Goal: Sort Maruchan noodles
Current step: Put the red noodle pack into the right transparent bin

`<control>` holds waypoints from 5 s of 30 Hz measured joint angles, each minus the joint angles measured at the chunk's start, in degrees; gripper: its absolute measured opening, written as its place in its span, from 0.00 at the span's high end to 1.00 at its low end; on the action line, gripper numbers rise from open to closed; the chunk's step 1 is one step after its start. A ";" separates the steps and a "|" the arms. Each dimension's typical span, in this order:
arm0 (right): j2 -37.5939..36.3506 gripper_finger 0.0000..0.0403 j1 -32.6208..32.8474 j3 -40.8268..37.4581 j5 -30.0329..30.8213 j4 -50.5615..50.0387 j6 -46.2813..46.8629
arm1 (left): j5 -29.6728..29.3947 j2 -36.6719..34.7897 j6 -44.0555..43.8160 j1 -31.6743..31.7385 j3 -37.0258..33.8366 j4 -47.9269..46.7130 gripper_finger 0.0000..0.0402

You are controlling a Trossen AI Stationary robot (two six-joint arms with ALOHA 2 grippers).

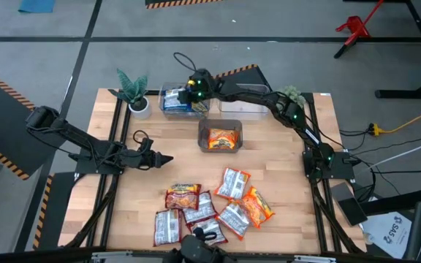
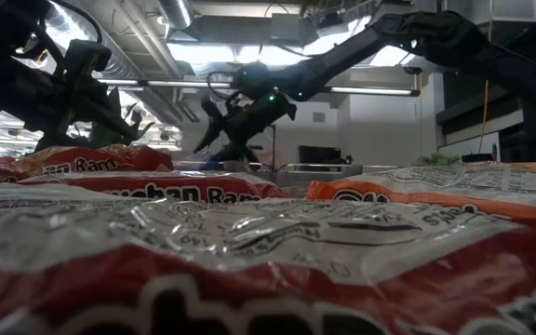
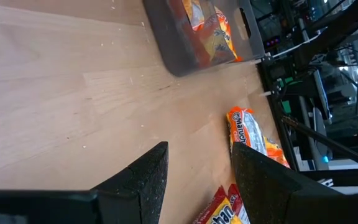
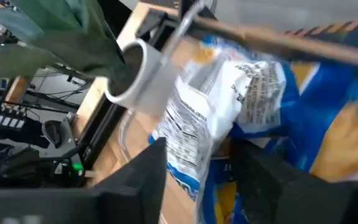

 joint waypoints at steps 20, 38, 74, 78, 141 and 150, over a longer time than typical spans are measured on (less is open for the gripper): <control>-17.60 0.53 3.18 14.42 -2.01 -49.14 -29.18 | 13.20 0.01 9.95 -0.04 0.04 1.14 0.57; -20.74 0.53 40.00 13.23 30.89 -59.87 -26.81 | 19.43 0.30 20.27 -0.26 0.04 2.42 0.57; -16.94 0.29 49.30 -16.41 26.53 -11.67 -39.18 | 19.90 36.44 23.53 -6.44 2.29 28.54 0.57; -14.92 0.24 49.29 -16.40 28.47 -9.86 -39.44 | 19.78 38.75 23.55 -6.75 4.30 27.87 0.57; -3.18 0.67 46.41 -7.90 40.65 -20.70 -46.20 | 25.48 32.48 15.19 -1.18 4.13 31.58 0.57; -3.45 0.68 45.74 2.68 41.16 -35.18 -44.88 | 30.53 21.75 14.89 5.66 4.31 28.02 0.57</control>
